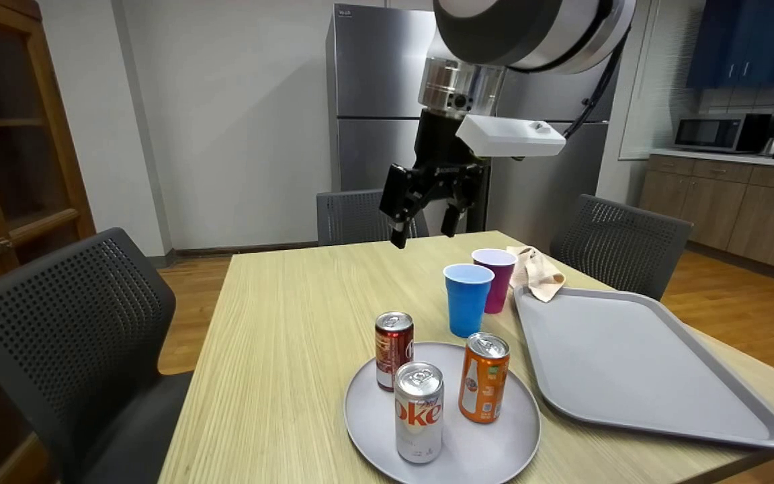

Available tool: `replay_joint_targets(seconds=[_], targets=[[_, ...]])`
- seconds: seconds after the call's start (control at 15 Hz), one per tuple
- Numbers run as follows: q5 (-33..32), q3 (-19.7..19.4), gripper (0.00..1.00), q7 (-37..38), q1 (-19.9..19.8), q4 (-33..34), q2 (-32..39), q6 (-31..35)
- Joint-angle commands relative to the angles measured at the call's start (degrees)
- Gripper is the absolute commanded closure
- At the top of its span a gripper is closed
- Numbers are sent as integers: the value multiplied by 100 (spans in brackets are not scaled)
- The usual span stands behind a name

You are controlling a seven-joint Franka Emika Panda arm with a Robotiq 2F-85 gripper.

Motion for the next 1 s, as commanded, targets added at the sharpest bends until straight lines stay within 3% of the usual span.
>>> replay_joint_targets(seconds=[0.0,0.93], targets=[[33,83,0,-338,35,243,279,16],[-332,136,0,-457,99,979,1554,-105]])
